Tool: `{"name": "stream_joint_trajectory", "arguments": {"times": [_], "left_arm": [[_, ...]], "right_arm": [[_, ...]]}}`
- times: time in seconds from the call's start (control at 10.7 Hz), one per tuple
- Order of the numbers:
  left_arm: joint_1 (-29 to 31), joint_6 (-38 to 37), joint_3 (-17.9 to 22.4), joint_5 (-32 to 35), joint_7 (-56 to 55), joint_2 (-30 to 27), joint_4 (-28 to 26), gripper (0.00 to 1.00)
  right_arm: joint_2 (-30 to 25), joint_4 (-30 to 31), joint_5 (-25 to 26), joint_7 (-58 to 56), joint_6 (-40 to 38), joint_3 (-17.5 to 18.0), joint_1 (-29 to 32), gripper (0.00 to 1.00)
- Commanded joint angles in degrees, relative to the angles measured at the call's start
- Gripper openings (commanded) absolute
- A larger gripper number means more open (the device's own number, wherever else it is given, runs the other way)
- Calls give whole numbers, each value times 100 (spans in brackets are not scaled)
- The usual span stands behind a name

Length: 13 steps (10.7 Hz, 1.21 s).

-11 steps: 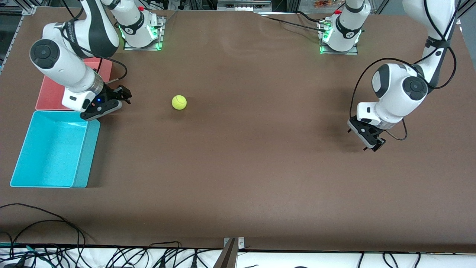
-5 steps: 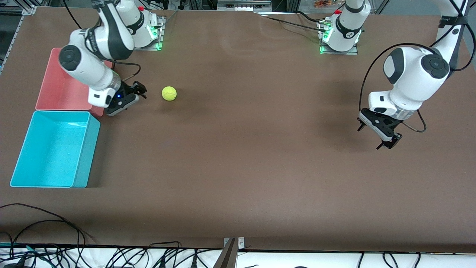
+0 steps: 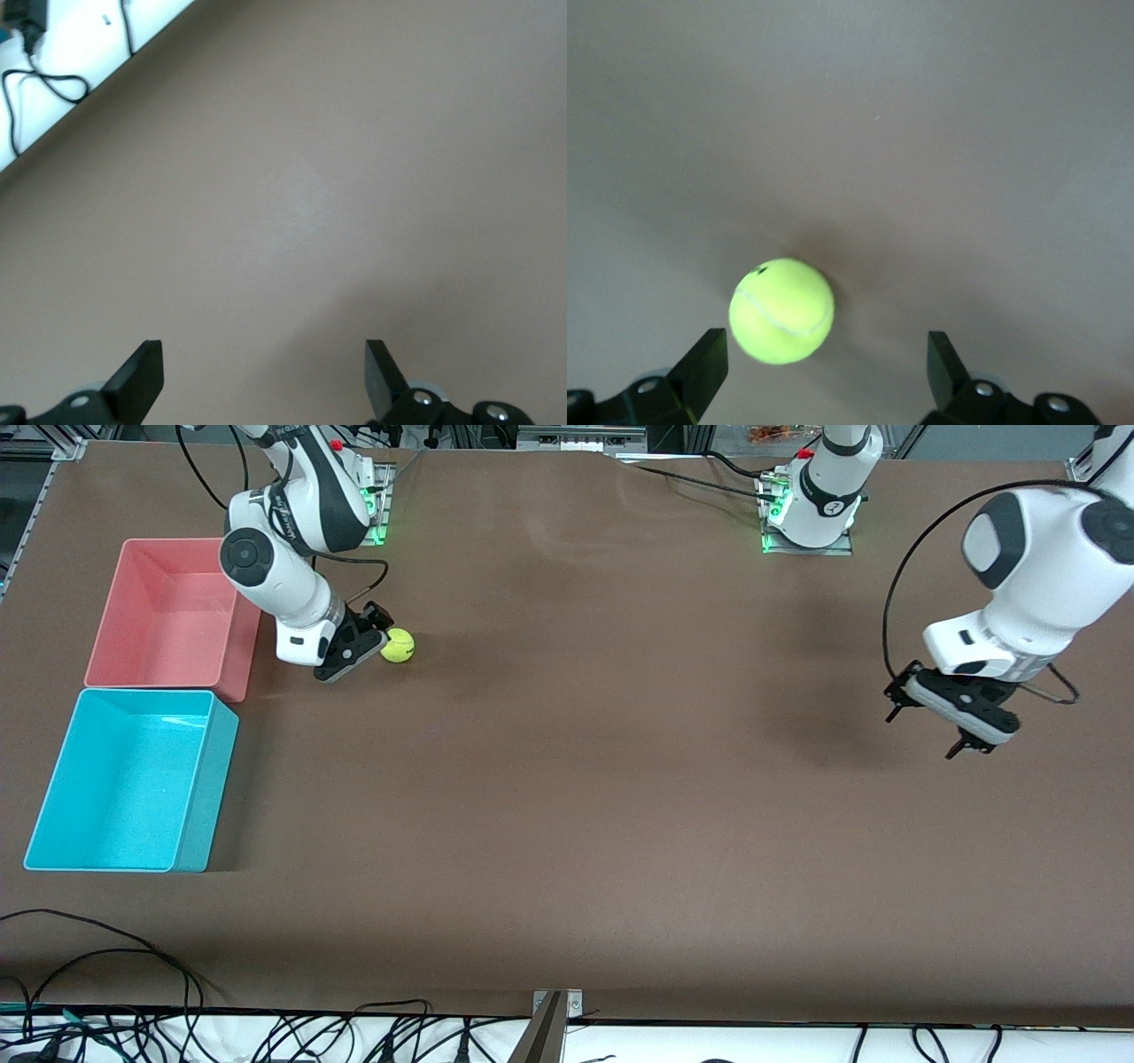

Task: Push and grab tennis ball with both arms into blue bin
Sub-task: 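Lower the right gripper onto the tennis ball and close it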

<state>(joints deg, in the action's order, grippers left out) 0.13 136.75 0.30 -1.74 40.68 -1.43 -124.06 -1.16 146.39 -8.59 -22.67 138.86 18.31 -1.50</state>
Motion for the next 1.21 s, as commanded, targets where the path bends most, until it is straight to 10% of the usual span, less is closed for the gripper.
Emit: {"name": "stream_joint_trajectory", "arguments": {"times": [0.0,1.12], "left_arm": [[5,-1296,58,-64,-796,-50,934,100],[-22,-4507,41,358,-2406,-68,2922,100]], "right_arm": [[28,634,-117,17,770,50,1,100],[855,681,-257,254,2154,103,-351,97]]}}
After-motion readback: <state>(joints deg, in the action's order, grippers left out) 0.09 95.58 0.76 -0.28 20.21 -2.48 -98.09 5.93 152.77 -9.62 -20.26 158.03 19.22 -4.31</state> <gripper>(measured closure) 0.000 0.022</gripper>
